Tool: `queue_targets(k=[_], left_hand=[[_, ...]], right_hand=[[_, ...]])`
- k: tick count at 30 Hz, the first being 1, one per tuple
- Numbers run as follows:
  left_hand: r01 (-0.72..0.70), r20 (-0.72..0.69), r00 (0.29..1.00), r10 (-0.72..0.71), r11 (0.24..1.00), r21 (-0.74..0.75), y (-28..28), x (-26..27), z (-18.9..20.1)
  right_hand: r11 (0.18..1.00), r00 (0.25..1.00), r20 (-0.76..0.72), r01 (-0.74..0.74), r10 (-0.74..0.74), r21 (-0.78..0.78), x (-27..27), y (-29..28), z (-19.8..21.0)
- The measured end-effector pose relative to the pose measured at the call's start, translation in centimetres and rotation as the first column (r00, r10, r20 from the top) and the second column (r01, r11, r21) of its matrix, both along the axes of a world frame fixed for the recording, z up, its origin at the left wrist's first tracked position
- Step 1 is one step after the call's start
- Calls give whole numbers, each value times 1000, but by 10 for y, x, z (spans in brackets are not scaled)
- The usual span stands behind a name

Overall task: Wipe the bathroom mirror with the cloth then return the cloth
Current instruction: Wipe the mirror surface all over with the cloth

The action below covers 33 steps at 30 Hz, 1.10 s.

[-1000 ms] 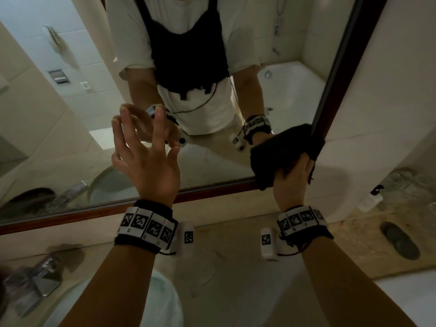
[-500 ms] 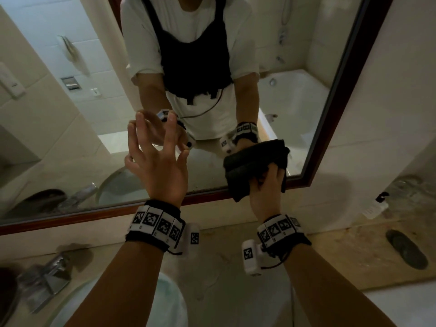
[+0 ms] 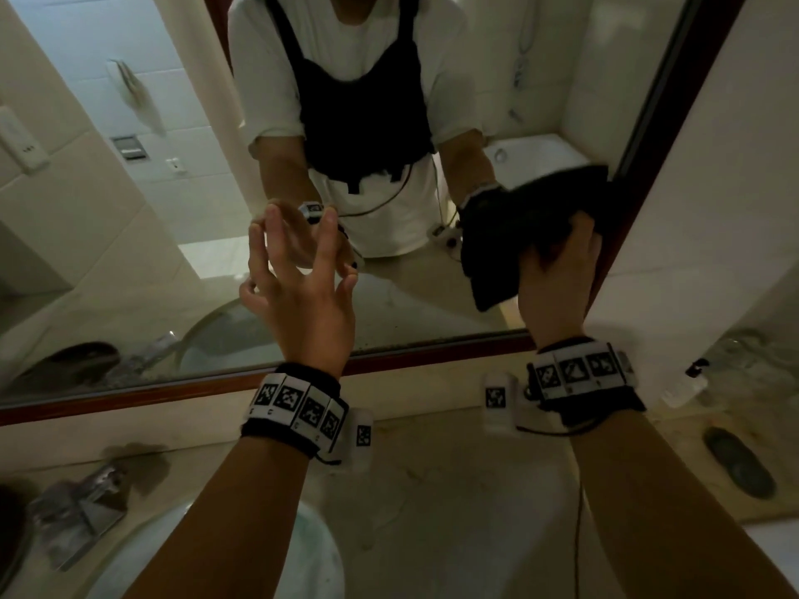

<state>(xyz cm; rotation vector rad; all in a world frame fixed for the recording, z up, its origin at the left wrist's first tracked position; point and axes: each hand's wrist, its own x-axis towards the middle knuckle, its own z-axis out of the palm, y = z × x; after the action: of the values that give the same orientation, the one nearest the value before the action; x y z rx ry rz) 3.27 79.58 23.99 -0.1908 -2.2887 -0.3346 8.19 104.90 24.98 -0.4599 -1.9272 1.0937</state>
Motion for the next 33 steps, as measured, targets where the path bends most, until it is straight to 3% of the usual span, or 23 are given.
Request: queue_targets(k=[4,11,18,23,28,33], left_hand=[[6,11,1000,-6,1000,23,0,2,2],[-27,87,996,29,999,-18,-1,5,8],[32,123,992,-21,996,-82,-13,15,17],[94,139,987,-78,989,-117,-24,17,18],[111,149,984,-93,987,-120,-24,19,20],[84,141,988,-65,988,-133,-22,20,19]], right_hand=[[1000,1000,-23,4,-4,6,-2,0,11],[987,996,28,-80,85,-137,-3,-26,-65],[977,989,124,-51,78,-206,-5,-57,-94],[976,979,171,-70,107,-206,-8,-88,-102],[948,962,129,-205,241,-242,-12,-125,-103],[961,971,58,-221,233,-166,-15,-93,-90]])
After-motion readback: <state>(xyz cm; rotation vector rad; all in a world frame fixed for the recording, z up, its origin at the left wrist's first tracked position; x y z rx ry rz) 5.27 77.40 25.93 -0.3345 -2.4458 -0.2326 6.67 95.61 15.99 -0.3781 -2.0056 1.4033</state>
